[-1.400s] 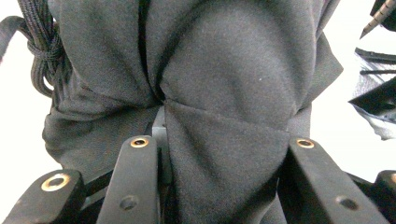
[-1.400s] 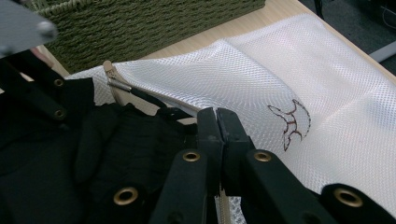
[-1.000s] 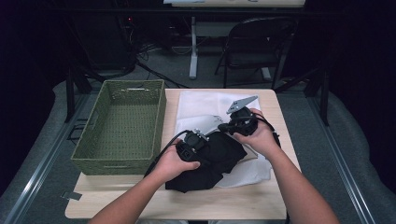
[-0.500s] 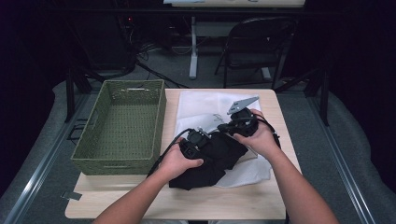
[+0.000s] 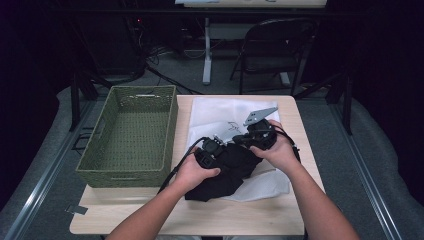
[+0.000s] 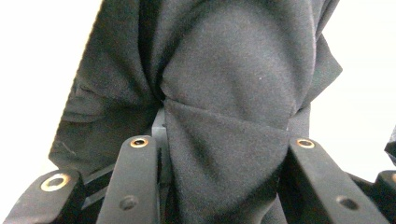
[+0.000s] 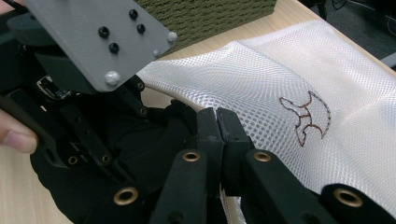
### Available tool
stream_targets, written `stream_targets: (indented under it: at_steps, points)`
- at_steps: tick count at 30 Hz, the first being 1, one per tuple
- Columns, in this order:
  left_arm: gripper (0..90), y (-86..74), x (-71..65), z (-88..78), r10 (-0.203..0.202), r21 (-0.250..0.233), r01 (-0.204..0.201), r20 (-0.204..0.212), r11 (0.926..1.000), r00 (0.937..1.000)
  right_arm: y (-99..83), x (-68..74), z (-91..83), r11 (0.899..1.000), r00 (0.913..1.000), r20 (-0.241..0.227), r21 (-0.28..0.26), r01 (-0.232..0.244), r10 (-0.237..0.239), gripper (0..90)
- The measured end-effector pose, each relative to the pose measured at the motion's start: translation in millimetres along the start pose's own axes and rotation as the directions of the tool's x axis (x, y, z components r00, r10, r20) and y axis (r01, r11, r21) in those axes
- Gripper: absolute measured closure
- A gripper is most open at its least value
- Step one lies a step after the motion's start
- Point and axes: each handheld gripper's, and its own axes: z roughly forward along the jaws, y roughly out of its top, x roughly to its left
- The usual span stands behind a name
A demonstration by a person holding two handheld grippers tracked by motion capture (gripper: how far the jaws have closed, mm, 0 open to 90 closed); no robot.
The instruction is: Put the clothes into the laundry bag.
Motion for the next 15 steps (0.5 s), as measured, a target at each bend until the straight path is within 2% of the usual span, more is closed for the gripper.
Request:
stream_targets:
  at_steps: [6, 15]
  points:
    - [61.3, 0.9, 2.2, 4.9, -0.004, -0.009, 0.004, -0.021, 0.9999, 0.9998, -6.3, 1.9, 0.3, 1.000, 0.9999, 0.002, -0.014, -0.010, 0.010, 89.3]
    - [60.9, -0.4, 4.2, 9.6, -0.024, -0.016, 0.023, -0.029, 0.9996, 0.9993, -12.4, 2.2, -0.6, 0.999, 0.9996, 0.006, -0.028, -0.026, 0.027, 89.3]
